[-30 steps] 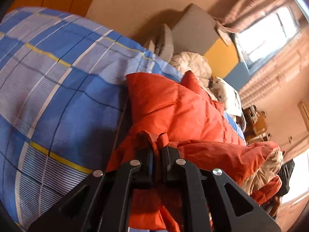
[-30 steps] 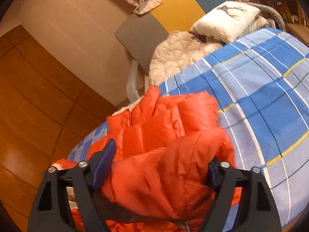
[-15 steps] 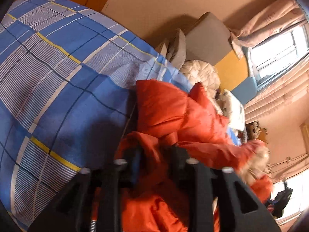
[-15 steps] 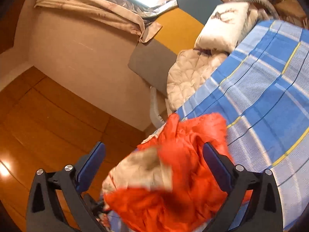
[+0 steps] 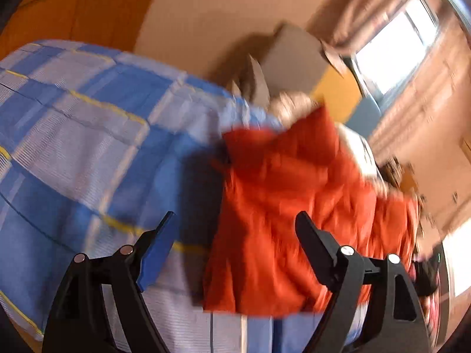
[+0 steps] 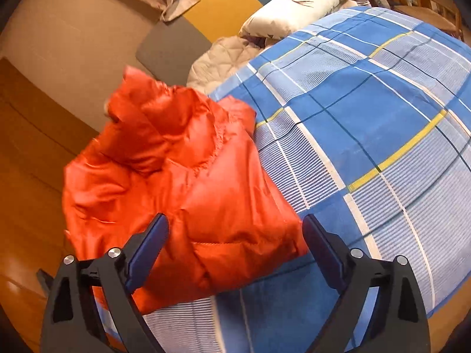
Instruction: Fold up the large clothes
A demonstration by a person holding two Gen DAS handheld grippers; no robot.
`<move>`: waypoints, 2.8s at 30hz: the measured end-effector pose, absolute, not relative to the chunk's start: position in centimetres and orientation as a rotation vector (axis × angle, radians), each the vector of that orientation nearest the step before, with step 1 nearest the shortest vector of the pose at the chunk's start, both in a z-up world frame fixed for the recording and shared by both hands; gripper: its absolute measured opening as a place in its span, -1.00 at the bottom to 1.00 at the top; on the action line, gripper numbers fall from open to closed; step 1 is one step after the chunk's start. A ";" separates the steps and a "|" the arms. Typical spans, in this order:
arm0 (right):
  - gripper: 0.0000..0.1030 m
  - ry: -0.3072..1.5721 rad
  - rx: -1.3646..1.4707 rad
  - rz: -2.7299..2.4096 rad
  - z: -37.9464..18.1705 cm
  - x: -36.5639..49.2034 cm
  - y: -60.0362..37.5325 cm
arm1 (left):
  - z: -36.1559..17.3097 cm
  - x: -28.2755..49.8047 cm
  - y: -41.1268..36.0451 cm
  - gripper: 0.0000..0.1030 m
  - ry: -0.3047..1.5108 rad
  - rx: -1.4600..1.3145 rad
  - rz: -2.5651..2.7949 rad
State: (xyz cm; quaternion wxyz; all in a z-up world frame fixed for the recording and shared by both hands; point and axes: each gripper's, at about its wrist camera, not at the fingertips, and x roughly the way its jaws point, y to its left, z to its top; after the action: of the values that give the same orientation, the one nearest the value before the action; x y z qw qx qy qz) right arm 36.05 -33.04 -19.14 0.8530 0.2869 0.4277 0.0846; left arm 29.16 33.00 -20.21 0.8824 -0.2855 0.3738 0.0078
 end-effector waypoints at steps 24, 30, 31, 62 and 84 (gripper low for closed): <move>-0.74 0.881 0.573 0.272 -15.8 33.0 -32.7 | -18.7 25.4 30.7 -0.89 0.675 -0.709 -0.204; -0.74 0.889 0.556 0.274 -15.4 28.5 -33.7 | -18.4 20.9 29.6 -0.89 0.689 -0.693 -0.216; -0.74 0.898 0.546 0.272 -15.4 27.8 -33.7 | -18.6 19.9 29.3 -0.89 0.699 -0.688 -0.212; -0.63 0.848 0.008 0.213 -13.9 35.3 -25.4 | -17.5 25.5 26.3 -0.38 0.788 -0.279 -0.079; -1.00 0.627 0.051 0.131 -5.7 33.4 -26.8 | -10.9 23.4 26.7 -0.92 0.512 -0.310 -0.028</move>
State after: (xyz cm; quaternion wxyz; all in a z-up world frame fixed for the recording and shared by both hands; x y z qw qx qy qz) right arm 33.35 -26.77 -5.69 0.9489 0.0252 0.3079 0.0642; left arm 23.39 26.67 -10.91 0.9555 -0.1526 0.2522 -0.0137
